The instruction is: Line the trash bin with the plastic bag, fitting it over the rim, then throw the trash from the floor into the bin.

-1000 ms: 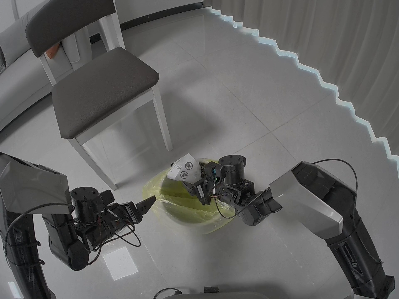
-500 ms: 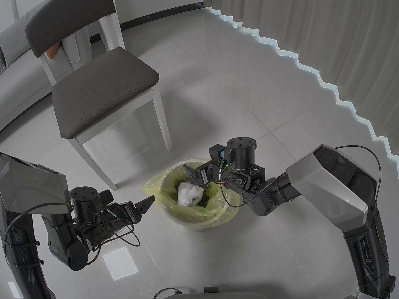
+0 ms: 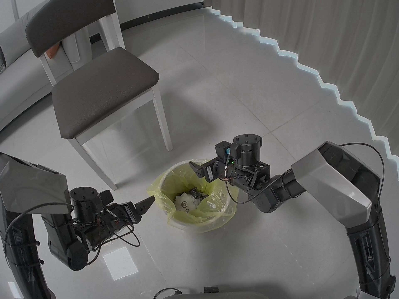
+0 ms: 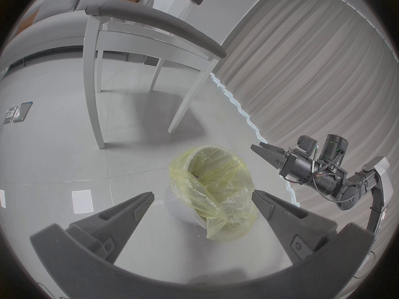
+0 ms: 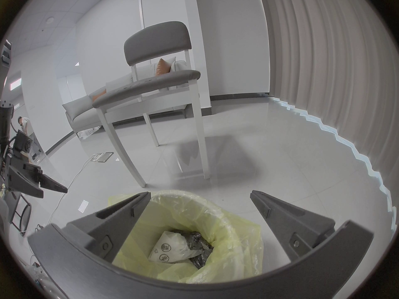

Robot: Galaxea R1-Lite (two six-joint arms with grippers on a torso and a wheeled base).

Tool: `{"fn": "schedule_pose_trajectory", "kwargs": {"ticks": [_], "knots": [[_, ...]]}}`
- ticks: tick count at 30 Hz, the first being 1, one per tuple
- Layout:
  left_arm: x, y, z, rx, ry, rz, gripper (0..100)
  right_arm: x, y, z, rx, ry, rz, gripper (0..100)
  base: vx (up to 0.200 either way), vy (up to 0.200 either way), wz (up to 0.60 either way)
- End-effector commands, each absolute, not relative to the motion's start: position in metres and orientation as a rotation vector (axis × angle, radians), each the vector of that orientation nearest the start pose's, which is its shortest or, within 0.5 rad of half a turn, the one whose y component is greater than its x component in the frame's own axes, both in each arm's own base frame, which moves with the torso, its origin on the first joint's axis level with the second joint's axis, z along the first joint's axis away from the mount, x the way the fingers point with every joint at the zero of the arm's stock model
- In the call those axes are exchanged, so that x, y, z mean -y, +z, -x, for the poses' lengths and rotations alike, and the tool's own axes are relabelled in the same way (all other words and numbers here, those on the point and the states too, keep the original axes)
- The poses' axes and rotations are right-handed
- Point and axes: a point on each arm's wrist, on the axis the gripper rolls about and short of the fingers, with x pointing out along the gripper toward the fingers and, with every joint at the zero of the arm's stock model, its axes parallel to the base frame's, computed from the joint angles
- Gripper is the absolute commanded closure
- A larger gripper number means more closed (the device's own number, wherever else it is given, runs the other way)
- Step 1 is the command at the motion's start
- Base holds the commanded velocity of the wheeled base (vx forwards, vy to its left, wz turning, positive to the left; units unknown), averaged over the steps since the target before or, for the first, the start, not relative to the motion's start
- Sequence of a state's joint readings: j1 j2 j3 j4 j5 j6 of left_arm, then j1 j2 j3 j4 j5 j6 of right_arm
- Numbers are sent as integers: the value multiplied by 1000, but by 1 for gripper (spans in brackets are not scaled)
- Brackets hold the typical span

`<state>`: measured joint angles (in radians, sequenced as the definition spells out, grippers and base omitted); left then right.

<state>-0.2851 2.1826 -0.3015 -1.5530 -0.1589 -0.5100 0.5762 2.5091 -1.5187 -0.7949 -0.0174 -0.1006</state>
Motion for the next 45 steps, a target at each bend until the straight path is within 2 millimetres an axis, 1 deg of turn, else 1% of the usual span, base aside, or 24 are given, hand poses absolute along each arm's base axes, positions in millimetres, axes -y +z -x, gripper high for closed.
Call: {"fn": "schedule_pose_trajectory", "kwargs": {"ticks": [1,2,4,6,9,10,11,12,13,18,22,25,26,30,36,42,45], "knots": [[86,22,-278,-420,-353,477,0,-274,44,-416,-177,571,165,0,0,0,0],[86,22,-278,-420,-354,475,0,-274,43,-416,-178,573,166,0,0,0,0],[89,22,-285,-402,-355,470,0,-282,38,-411,-186,587,171,0,0,0,0],[89,24,-286,-385,-339,470,0,-294,27,-405,-203,612,180,0,0,0,0],[88,26,-285,-379,-323,470,0,-315,8,-391,-236,662,203,0,0,0,0],[88,26,-285,-379,-323,470,0,-315,8,-391,-236,662,203,0,0,0,0],[86,28,-283,-375,-319,472,0,-326,-5,-386,-256,685,223,0,0,0,0],[86,28,-283,-375,-319,472,0,-326,-5,-386,-256,685,223,0,0,0,0],[83,31,-281,-370,-314,475,0,-332,-14,-383,-274,699,232,0,0,0,0],[80,40,-277,-349,-312,480,0,-336,-33,-384,-319,702,254,0,0,0,0],[78,42,-274,-347,-309,482,0,-342,-41,-378,-330,721,273,0,0,0,0],[78,42,-274,-348,-307,482,0,-343,-42,-376,-328,727,285,0,0,0,0],[78,42,-274,-345,-308,483,0,-350,-45,-371,-328,745,297,0,0,0,0],[77,43,-273,-345,-308,483,0,-359,-49,-361,-330,772,310,0,0,0,0],[76,44,-271,-348,-306,483,0,-370,-50,-349,-327,804,320,0,0,0,0],[77,44,-270,-350,-307,482,0,-382,-60,-334,-342,843,340,0,0,0,0],[77,44,-270,-350,-307,482,0,-389,-59,-327,-337,862,340,0,0,0,0]]}}
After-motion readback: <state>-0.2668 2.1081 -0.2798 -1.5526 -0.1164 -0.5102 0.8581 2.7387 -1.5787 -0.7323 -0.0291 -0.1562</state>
